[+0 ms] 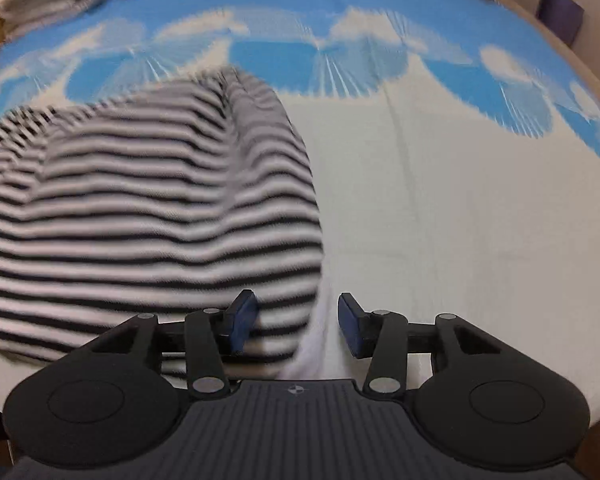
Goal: Fold small clothes
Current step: 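Open both tools and press the striped bundle flat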
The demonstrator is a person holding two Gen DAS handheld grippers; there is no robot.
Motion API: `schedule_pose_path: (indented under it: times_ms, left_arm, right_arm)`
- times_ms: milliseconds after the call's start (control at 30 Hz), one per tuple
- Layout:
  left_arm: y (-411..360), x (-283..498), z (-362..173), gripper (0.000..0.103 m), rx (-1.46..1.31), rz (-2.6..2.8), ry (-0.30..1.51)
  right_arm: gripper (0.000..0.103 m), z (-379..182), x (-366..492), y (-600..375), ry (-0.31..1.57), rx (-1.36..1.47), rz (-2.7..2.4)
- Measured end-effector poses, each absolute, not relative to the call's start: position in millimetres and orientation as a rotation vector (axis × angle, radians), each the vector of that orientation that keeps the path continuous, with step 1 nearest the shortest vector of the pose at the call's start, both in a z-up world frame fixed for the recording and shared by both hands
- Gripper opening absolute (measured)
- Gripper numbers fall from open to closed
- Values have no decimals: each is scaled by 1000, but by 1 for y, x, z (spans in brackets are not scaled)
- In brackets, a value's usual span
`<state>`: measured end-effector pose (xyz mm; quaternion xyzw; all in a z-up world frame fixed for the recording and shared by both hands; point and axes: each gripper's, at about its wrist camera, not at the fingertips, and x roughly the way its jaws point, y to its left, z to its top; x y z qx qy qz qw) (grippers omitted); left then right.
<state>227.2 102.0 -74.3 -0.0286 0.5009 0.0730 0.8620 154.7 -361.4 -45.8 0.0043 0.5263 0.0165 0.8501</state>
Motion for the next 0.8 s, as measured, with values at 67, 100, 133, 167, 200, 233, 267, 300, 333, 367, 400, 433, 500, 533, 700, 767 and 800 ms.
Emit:
schedule_pose_path:
  times_ms: [67,100,133,167,200,233,267,300,333,367,400,433,500,533,700,767,800]
  left_arm:
    - [100,235,-75,60,-76,155,1062]
    - [99,240,-81,60,-71,159,1090]
    - [96,246,-90,60,-59,164,1128]
    - [96,250,-100,60,-49,169,1178]
    - [97,252,-106,62,-61,173,1208]
    - [100,253,-108,64,-82,179,1213]
    - [103,256,-106,64,-101,183,1220]
    - [107,258,-103,64,-122,183,1224]
    - [113,260,-98,63,-163,185,1220]
    - [119,261,-91,63,-201,185,1202]
    - [125,261,-82,63,-229,181,1175]
    - [130,261,-70,63,-245,169,1139]
    - [135,258,-52,63,-247,133,1079]
    - [137,256,-45,63,-242,106,1056]
    - [127,250,-35,61,-275,-43,1031]
    - [114,248,-37,61,-275,-121,1040]
    - [104,249,-40,60,-267,-160,1049]
  right_arm:
    - [47,-44,158,-365,1079,53,39]
    - [47,-44,160,-368,1071,74,32]
    - [47,-47,171,-368,1072,84,18]
    - [48,-50,175,-367,1083,86,-2]
    - [49,-56,179,-368,1110,74,-27]
    - [51,-62,181,-367,1145,48,-48]
    - [54,-69,183,-367,1175,21,-65]
    - [54,-70,186,-367,1171,20,-72]
    - [53,-67,188,-366,1158,26,-77]
    - [53,-63,189,-366,1131,30,-79]
    - [53,-57,191,-366,1098,36,-84]
    - [53,-52,193,-367,1066,46,-87]
    - [53,-40,199,-368,993,79,-84]
    - [53,-35,202,-368,963,93,-74]
    - [53,-36,222,-361,958,147,-4]
    - [53,-46,231,-354,1001,139,-8]
    - [53,-55,235,-351,1044,109,-30]
